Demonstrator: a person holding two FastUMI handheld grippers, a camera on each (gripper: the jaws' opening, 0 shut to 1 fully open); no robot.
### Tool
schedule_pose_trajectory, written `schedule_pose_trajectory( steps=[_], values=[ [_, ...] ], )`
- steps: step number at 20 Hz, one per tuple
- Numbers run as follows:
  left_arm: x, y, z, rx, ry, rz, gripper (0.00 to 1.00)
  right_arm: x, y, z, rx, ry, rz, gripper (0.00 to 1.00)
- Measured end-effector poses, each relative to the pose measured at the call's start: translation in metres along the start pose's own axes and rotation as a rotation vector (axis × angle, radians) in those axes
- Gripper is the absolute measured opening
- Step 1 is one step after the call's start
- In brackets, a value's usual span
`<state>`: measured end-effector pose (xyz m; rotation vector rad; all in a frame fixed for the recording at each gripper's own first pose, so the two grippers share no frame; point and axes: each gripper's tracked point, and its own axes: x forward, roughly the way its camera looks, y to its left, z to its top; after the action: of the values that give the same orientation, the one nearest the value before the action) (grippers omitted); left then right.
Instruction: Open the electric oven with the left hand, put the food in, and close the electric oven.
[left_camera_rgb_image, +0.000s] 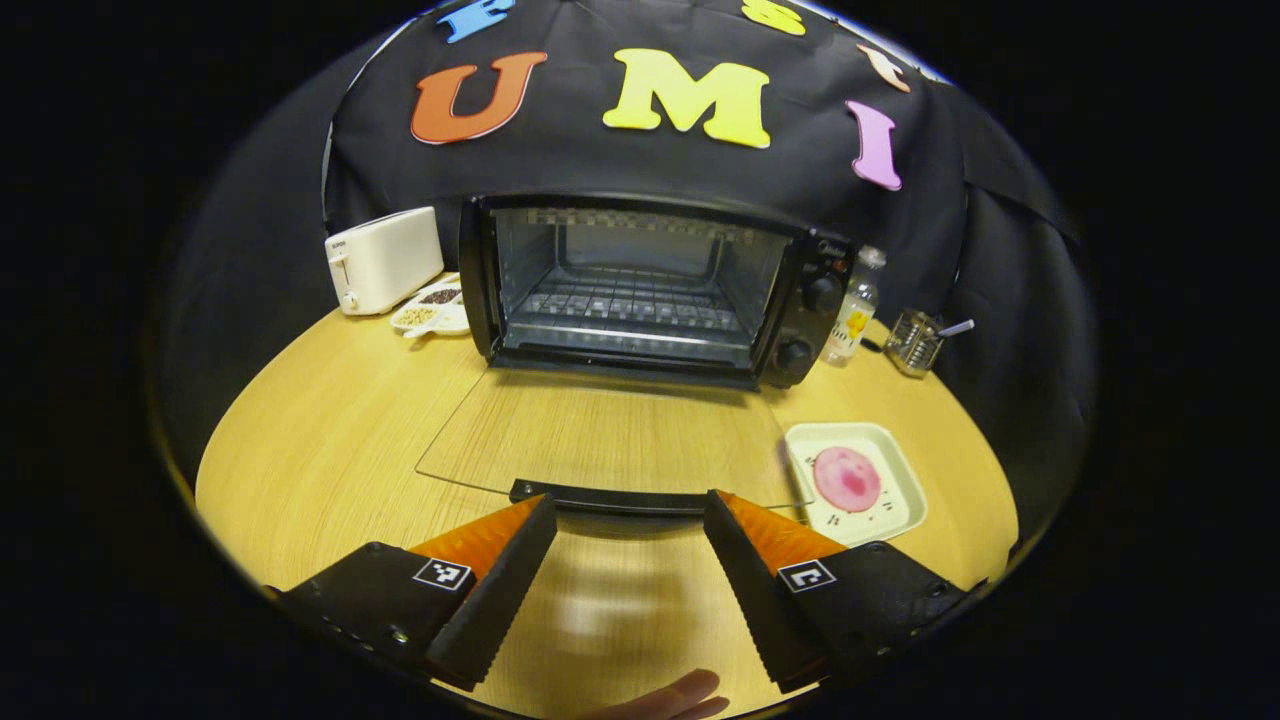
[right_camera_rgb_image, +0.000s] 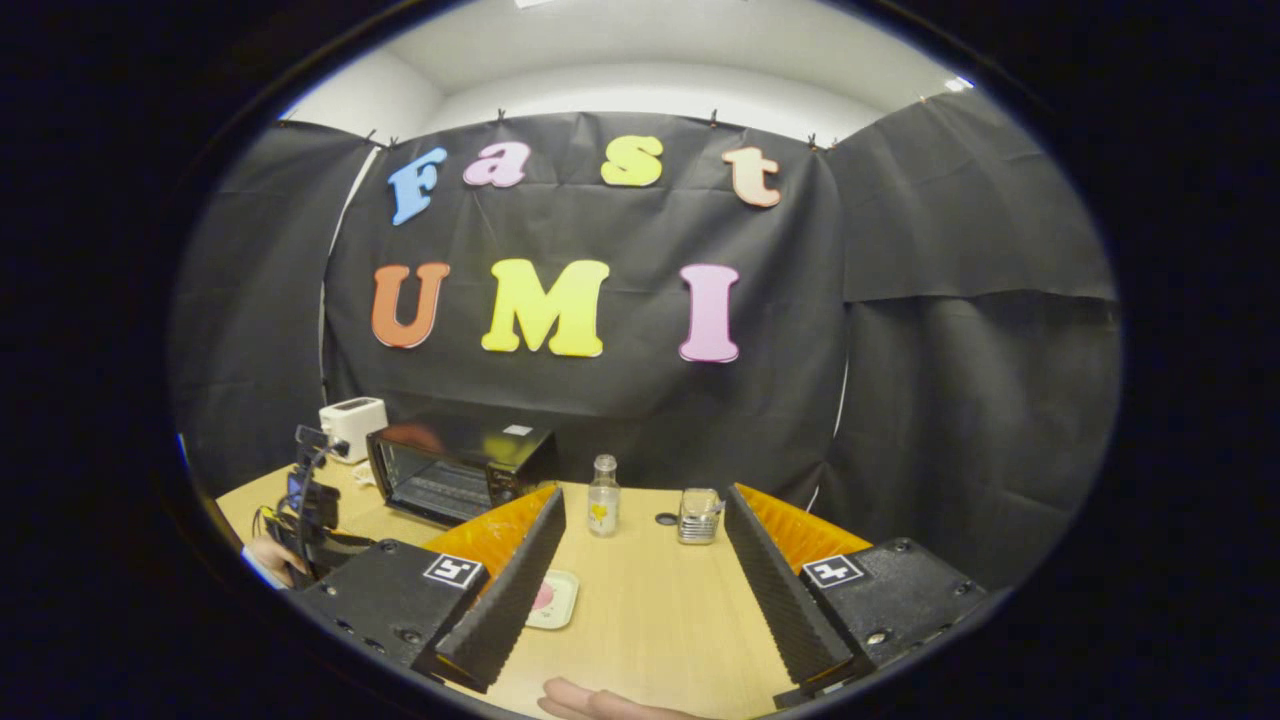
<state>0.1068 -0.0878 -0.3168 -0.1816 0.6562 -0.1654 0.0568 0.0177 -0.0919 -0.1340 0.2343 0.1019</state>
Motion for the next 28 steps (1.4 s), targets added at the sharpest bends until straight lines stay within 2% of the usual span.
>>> schedule_pose_trajectory(
  steps=[3,7,10,14,16,17,23,24,26,28],
  values=[
    [-0.033,-0.002,0.036,0.010,-0.112,0.006,0.95,0.021,0.006,-0.010,-0.018,0.056,0.011,1.00],
    [-0.074,-0.012,0.075,0.016,-0.273,-0.037,0.95,0.053,0.023,-0.042,0.004,0.172,0.056,1.00],
    [-0.106,-0.012,0.104,0.021,-0.393,-0.030,0.95,0.078,0.040,-0.089,0.062,0.335,0.130,1.00],
    [-0.146,-0.003,0.141,0.074,-0.509,0.021,0.95,0.107,0.045,-0.151,0.112,0.562,0.161,1.00],
    [-0.164,0.004,0.152,0.099,-0.542,0.049,0.95,0.122,0.049,-0.179,0.149,0.681,0.172,1.00],
    [-0.171,0.007,0.157,0.108,-0.560,0.065,0.94,0.129,0.052,-0.192,0.166,0.734,0.182,0.92],
    [-0.181,0.025,0.166,0.124,-0.603,0.169,0.96,0.162,0.071,-0.251,0.253,0.974,0.228,0.87],
    [-0.180,0.024,0.169,0.128,-0.611,0.176,0.96,0.167,0.078,-0.257,0.250,0.998,0.254,0.86],
    [-0.175,0.019,0.164,0.116,-0.597,0.156,0.96,0.173,0.085,-0.269,0.263,1.047,0.257,0.80],
    [-0.170,0.019,0.161,0.116,-0.584,0.138,0.96,0.173,0.089,-0.283,0.264,1.118,0.249,0.69]
  ],
)
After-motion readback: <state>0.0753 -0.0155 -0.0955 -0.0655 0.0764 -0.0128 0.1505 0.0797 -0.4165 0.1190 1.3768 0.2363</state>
